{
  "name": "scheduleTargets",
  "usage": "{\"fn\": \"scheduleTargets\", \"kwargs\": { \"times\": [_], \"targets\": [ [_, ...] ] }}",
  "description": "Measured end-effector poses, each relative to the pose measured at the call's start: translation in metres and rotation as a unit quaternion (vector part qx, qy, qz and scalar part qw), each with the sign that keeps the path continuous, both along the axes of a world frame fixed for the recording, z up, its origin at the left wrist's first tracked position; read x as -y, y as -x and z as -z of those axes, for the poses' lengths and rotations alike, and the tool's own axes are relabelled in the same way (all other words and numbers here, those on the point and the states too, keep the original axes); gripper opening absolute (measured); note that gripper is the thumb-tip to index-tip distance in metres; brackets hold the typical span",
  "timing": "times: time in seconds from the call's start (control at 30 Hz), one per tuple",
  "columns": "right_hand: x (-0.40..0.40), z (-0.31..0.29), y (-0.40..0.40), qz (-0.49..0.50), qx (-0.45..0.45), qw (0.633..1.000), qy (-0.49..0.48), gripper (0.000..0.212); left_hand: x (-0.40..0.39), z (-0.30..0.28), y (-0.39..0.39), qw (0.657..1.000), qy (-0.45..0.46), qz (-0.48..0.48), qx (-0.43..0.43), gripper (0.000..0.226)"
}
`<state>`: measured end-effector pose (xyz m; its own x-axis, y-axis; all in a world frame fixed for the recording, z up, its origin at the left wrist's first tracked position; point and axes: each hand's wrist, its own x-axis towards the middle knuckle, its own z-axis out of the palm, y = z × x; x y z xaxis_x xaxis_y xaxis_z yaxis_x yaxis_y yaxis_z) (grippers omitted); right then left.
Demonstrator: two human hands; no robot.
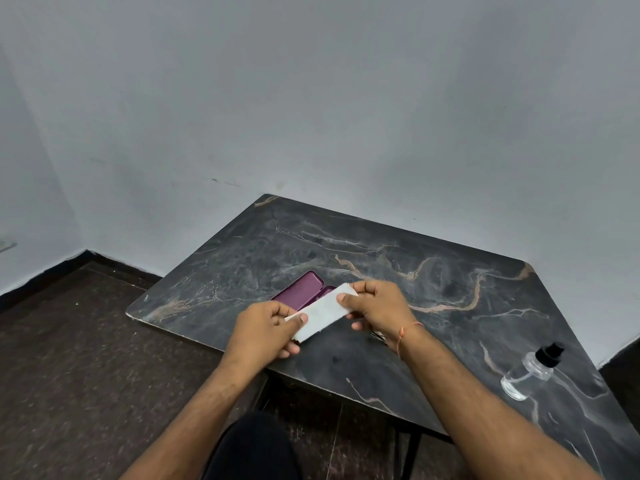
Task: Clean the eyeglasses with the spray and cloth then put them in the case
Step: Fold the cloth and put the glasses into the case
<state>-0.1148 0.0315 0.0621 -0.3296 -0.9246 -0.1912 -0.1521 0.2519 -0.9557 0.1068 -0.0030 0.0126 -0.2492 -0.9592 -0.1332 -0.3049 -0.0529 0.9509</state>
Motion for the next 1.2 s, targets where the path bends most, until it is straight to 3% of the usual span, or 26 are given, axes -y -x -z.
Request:
{"fn": "scheduleTargets", "kwargs": {
  "times": [0.17, 0.27, 0.37, 0.63, 0.83, 0.97, 1.2],
  "targets": [
    [0.05, 0.004, 0.012, -0.003, -0.107, 0.993, -0.045, 0.005, 0.033, -0.004, 0.01, 0.994, -0.003, 0.005, 0.111, 0.034],
    [0.072, 0.007, 0.02, -0.025, -0.243, 0.968, -0.062, 0.009, 0.047, -0.004, 0.012, 0.976, -0.001, 0.021, 0.215, 0.049],
    [0.085, 0.013, 0.02, -0.053, -0.322, 0.942, -0.08, 0.016, 0.057, -0.005, 0.013, 0.95, -0.009, 0.019, 0.311, 0.054],
    [0.088, 0.022, 0.007, -0.093, -0.42, 0.895, -0.117, 0.016, 0.059, -0.007, 0.012, 0.917, -0.041, 0.077, 0.388, 0.04],
    [0.054, 0.029, -0.001, -0.077, -0.457, 0.882, -0.092, 0.016, 0.059, -0.006, 0.001, 0.884, 0.007, 0.057, 0.465, 0.059],
    [0.019, 0.034, -0.004, -0.058, -0.468, 0.877, -0.088, 0.022, 0.059, 0.001, -0.009, 0.882, 0.057, 0.032, 0.467, 0.066],
    [-0.039, 0.043, -0.003, -0.035, -0.462, 0.884, -0.054, 0.027, 0.05, 0.011, -0.013, 0.928, 0.074, 0.097, 0.352, 0.053]
  ]
}}
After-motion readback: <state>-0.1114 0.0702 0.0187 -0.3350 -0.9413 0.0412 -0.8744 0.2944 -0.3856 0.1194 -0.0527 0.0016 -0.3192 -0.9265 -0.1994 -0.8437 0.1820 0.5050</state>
